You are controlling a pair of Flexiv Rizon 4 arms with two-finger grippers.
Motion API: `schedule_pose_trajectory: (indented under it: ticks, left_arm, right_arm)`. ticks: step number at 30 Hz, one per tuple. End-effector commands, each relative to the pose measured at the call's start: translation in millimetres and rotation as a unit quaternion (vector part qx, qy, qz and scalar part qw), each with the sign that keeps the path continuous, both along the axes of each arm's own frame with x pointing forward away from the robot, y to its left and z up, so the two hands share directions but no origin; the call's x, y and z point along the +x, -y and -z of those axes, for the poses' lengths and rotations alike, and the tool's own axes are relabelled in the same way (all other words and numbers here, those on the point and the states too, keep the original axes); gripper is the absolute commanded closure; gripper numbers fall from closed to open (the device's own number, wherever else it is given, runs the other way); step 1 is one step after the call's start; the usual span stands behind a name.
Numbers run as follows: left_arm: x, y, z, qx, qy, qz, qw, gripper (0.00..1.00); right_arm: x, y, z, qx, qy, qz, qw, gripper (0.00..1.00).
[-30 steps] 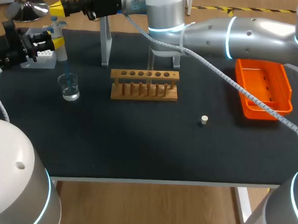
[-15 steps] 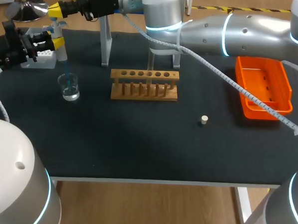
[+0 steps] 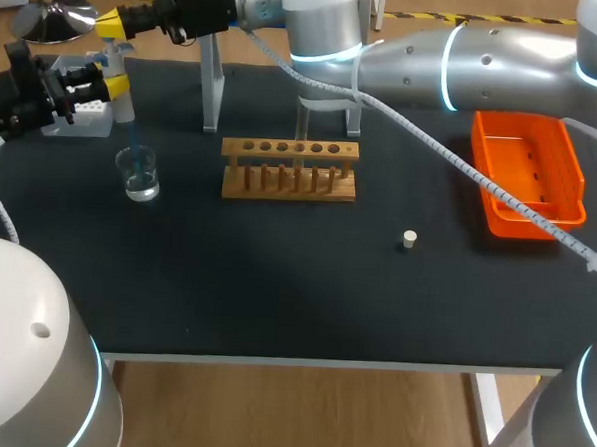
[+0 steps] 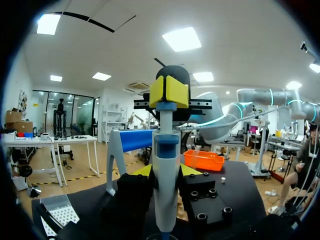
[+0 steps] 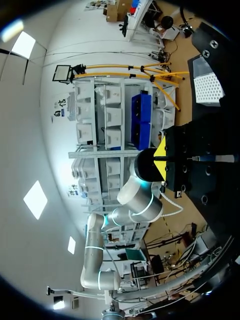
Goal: Invert the test tube, pick up the pipette, mount the tip to pipette, aspirate from beaker and dispense into the tube, eject the tip, return the pipette, and cap with the stopper.
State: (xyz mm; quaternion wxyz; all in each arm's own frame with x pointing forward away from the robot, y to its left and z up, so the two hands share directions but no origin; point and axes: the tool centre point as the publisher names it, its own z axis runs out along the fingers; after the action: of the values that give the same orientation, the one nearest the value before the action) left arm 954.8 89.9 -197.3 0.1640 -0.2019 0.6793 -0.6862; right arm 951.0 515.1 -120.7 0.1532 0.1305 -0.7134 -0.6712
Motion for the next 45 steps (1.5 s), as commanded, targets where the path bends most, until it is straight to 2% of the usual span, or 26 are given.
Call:
schedule_pose_trajectory:
  ticks: [1, 34, 37, 40, 41, 42, 43, 45]
  left_arm:
    - [0.1, -1, -0.3, -0.001, 0.001, 0.002, 1.0, 1.0]
    - [0.1, -1, -0.3, -0.001, 0.001, 0.002, 1.0, 1.0]
    - [0.1, -1, -0.3, -0.001, 0.001, 0.002, 1.0, 1.0]
    - [0.1, -1, -0.3, -0.001, 0.001, 0.002, 1.0, 1.0]
    - [0.1, -1, -0.3, -0.001, 0.001, 0.002, 1.0, 1.0]
    - [0.1, -1, -0.3, -0.001, 0.001, 0.002, 1.0, 1.0]
    - [0.1, -1, -0.3, -0.001, 0.001, 0.002, 1.0, 1.0]
    - [0.1, -1, -0.3, -0.001, 0.001, 0.002, 1.0, 1.0]
  right_arm:
    - [4.2, 0, 3, -0.004, 0.0, -0.004, 1.0, 1.0]
    - [-8.2, 6, 30, -0.051, 0.008, -0.01, 0.999, 1.0]
    - [-8.0, 6, 24, -0.047, 0.01, -0.007, 0.999, 1.0]
    - [-8.8, 8, 6, -0.028, 0.015, -0.004, 0.999, 1.0]
    - [-9.3, 11, -1, -0.021, 0.017, -0.002, 1.0, 0.72]
    - [-9.4, 14, -9, -0.014, 0.018, -0.002, 1.0, 0.5]
    - [-9.8, 18, -16, -0.008, 0.022, 0.0, 1.0, 0.01]
    - [-9.9, 27, -30, 0.0, 0.026, 0.003, 1.0, 0.0]
